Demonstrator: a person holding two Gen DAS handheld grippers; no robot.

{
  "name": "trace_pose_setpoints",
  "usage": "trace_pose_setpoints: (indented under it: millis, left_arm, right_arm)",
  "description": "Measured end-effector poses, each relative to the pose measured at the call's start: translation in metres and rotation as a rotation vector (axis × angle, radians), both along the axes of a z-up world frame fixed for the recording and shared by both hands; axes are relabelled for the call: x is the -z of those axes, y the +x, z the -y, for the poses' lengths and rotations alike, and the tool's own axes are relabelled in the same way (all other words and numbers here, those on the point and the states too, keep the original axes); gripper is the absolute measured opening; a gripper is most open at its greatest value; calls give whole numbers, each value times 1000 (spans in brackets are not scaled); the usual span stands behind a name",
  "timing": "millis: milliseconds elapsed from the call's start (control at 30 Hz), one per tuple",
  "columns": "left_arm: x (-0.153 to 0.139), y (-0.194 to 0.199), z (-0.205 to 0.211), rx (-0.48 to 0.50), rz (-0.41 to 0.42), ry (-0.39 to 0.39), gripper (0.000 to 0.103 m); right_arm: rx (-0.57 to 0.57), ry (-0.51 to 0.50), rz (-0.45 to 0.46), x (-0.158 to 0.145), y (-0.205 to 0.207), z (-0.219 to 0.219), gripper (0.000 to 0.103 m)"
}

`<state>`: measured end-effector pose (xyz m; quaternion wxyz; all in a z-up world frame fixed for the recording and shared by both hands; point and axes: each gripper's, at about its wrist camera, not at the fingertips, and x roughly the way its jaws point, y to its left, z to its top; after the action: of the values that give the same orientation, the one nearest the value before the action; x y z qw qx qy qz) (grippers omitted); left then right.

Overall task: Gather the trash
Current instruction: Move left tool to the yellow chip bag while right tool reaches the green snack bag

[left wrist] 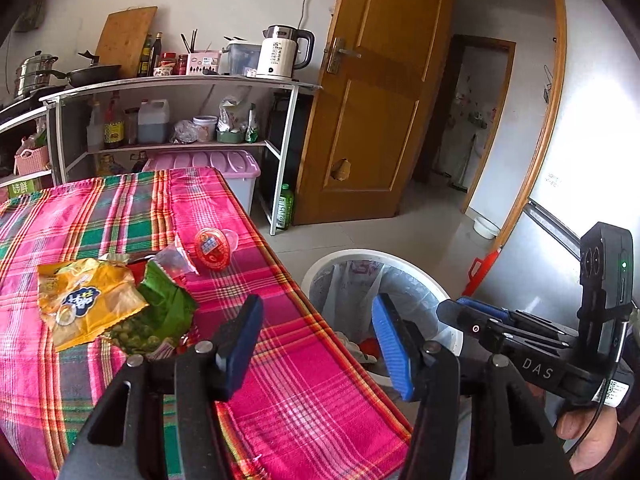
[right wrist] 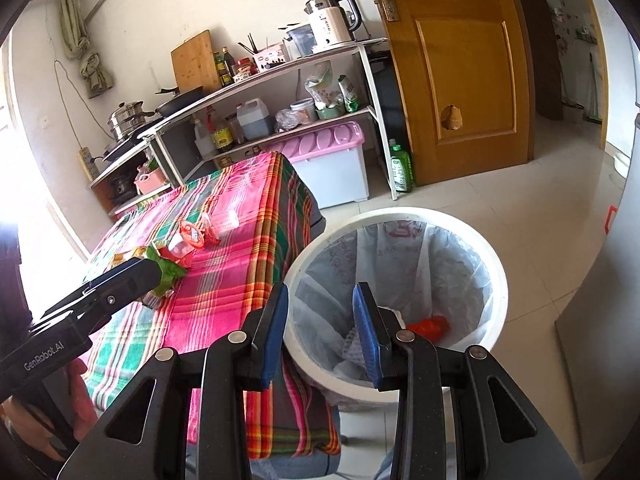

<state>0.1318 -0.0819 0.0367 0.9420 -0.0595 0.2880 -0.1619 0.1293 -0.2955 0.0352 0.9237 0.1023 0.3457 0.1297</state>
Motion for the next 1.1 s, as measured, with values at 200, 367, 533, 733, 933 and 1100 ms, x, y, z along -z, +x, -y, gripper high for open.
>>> trace_pose_setpoints:
  millis: [200, 367, 533, 733, 933, 1100]
  left_arm:
    - [2, -15, -24, -40, 2, -17, 59]
    - [4, -26, -42, -95, 8, 1, 59]
    - [8, -35, -62, -152, 9, 6, 59]
    - [14, -41, -84, -202, 3, 12, 59]
    - [16, -41, -106, -258, -6, 10, 59]
    - [18, -35, -124, -308, -19, -2, 59]
  right_arm:
    - [-50, 14, 18, -4, -5, -14, 35]
    - [-102, 17, 10, -4, -7, -30, 35]
    - [-152, 15, 2, -3, -8, -43, 35]
    - [-191, 16, 3, -1, -8, -56, 39]
    - [-227, 17, 7, -1, -2, -70, 53]
    - [-258, 10, 6, -1, 6, -84, 53]
